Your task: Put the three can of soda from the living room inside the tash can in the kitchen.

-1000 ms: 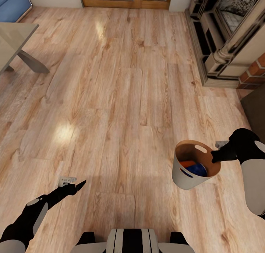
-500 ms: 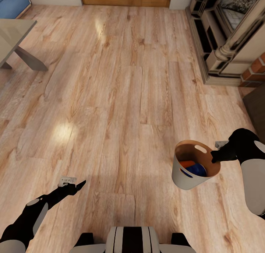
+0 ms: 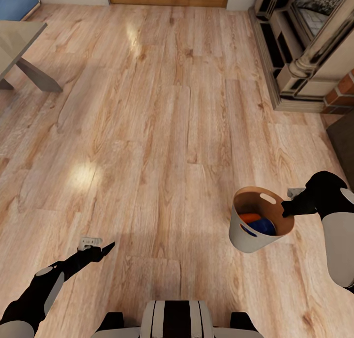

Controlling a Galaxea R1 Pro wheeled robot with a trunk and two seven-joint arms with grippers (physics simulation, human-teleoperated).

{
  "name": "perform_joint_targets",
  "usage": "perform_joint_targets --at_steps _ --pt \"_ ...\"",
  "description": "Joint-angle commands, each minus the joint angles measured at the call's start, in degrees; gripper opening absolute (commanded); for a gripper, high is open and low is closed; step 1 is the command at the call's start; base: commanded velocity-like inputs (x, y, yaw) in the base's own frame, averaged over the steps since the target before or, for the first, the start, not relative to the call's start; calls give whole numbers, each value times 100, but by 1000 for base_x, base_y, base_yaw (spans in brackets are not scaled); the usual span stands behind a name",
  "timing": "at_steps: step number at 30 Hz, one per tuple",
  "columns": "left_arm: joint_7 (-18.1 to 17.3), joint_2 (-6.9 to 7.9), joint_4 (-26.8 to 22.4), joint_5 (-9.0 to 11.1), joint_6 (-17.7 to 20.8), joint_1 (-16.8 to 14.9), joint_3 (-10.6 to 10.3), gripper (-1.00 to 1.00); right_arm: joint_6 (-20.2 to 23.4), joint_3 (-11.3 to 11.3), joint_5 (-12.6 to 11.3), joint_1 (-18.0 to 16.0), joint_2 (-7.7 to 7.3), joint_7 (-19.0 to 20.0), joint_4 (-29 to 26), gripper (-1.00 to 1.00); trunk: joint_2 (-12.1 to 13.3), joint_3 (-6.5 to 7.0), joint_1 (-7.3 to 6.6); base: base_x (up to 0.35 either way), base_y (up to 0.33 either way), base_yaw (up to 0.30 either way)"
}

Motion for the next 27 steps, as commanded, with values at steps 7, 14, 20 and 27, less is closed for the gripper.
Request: perform_joint_targets --at_steps 7,14,20,27 --pt "8 0 84 7 -2 0 -31 100 44 8 -63 -1 -6 21 -1 -100 -282 -126 154 0 0 0" --pt "9 0 116 18 -2 0 -103 100 44 11 -71 -1 -10 21 -1 -100 -403 -180 219 0 0 0" --pt "9 0 118 19 -10 0 -109 100 44 28 -71 -1 -10 21 -1 -100 -563 -252 307 0 0 0" --pt "9 0 118 19 -11 0 -115 100 44 21 -72 -1 -10 21 -1 -100 -844 -377 461 0 0 0"
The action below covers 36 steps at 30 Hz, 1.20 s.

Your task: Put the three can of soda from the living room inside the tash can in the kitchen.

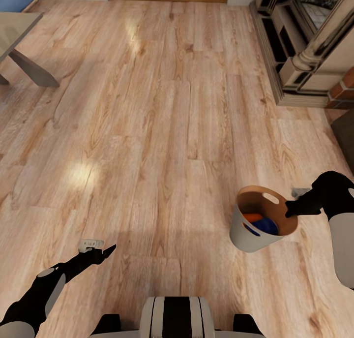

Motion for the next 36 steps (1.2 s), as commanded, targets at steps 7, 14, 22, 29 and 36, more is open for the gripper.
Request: perform_joint_targets --at_steps 7,14,22,29,36 --pt "0 -2 4 -1 -2 -4 -4 100 2 -40 104 -4 195 -197 -10 -100 -81 -37 47 0 0 0" --pt "0 -2 4 -1 -8 -4 -5 100 2 -40 104 -3 194 -199 -10 -100 -81 -37 47 0 0 0" --pt "0 -2 8 -1 -10 -4 -5 100 -1 -43 104 4 204 -199 -10 100 -81 -37 47 0 0 0" --pt "0 -2 5 -1 -11 -4 -5 100 -4 -35 104 4 207 -199 -10 100 -81 -37 47 0 0 0" --pt "0 -2 5 -1 -11 -4 -5 100 -4 -40 106 4 207 -199 -10 100 -81 -37 47 0 0 0"
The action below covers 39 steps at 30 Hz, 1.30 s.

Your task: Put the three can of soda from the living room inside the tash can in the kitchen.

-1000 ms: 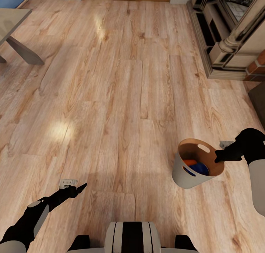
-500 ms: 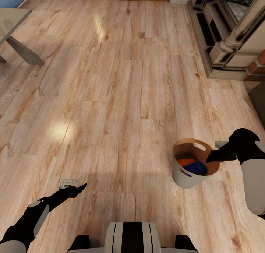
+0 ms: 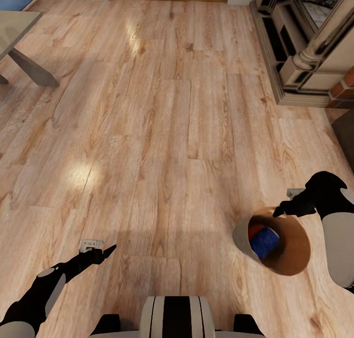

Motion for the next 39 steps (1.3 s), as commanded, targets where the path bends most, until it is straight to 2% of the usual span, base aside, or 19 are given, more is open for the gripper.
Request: perform_joint_targets --at_steps 1,7,39 --pt "0 0 3 0 0 0 0 100 -3 -1 12 -1 0 -11 -1 100 0 0 0 0 0 0" --pt "0 0 6 0 0 0 0 100 -3 -1 13 -1 7 -11 -1 100 0 0 0 0 0 0" --pt "0 0 8 -9 -2 0 0 100 -88 0 13 17 22 -11 -9 100 1283 575 -703 0 0 0"
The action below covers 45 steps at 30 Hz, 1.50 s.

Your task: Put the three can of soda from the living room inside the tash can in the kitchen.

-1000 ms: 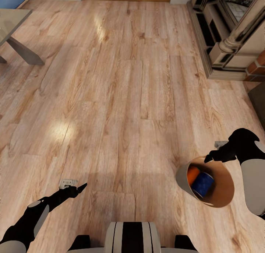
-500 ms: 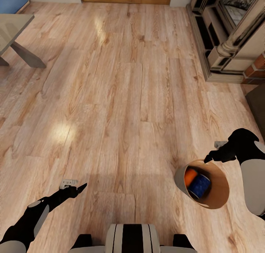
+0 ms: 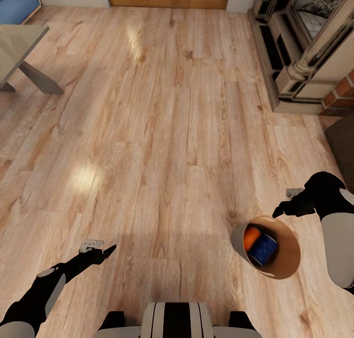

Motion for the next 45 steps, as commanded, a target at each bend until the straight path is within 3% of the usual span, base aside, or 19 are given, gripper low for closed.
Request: perform_joint_targets --at_steps 1,14,25,29,33,38,39,44,45 --pt "0 0 0 -1 -8 0 0 100 -1 0 0 0 1 0 0 100 42 18 -22 0 0 0" --pt "-16 0 76 -10 -146 0 0 100 0 -56 -6 18 3 -7 -68 100 563 252 -308 0 0 0" --pt "-9 0 81 -9 -148 0 0 100 -3 -100 -42 177 30 87 -625 100 1004 449 -550 0 0 0" --pt "-9 0 82 -9 -148 -1 0 100 -7 -104 -243 225 33 89 -671 100 1165 521 -637 0 0 0" --pt "-9 0 80 -9 -148 0 0 100 -8 -85 -432 631 70 85 -1224 100 1325 593 -725 0 0 0" --pt "-9 0 79 -9 -148 0 0 100 -7 -70 -480 1176 284 79 -2180 100 1526 683 -835 0 0 0" --pt "-9 0 81 -9 -148 0 0 100 -6 -57 -489 1408 398 74 -2593 100 1566 701 -857 0 0 0" --pt "-9 0 84 -9 -148 0 0 100 -5 -20 -497 1992 725 54 -3572 100 1766 790 -967 0 0 0" --pt "-9 0 85 -9 -148 0 0 100 -6 -10 -496 2212 856 47 -3932 100 1806 808 -989 0 0 0"
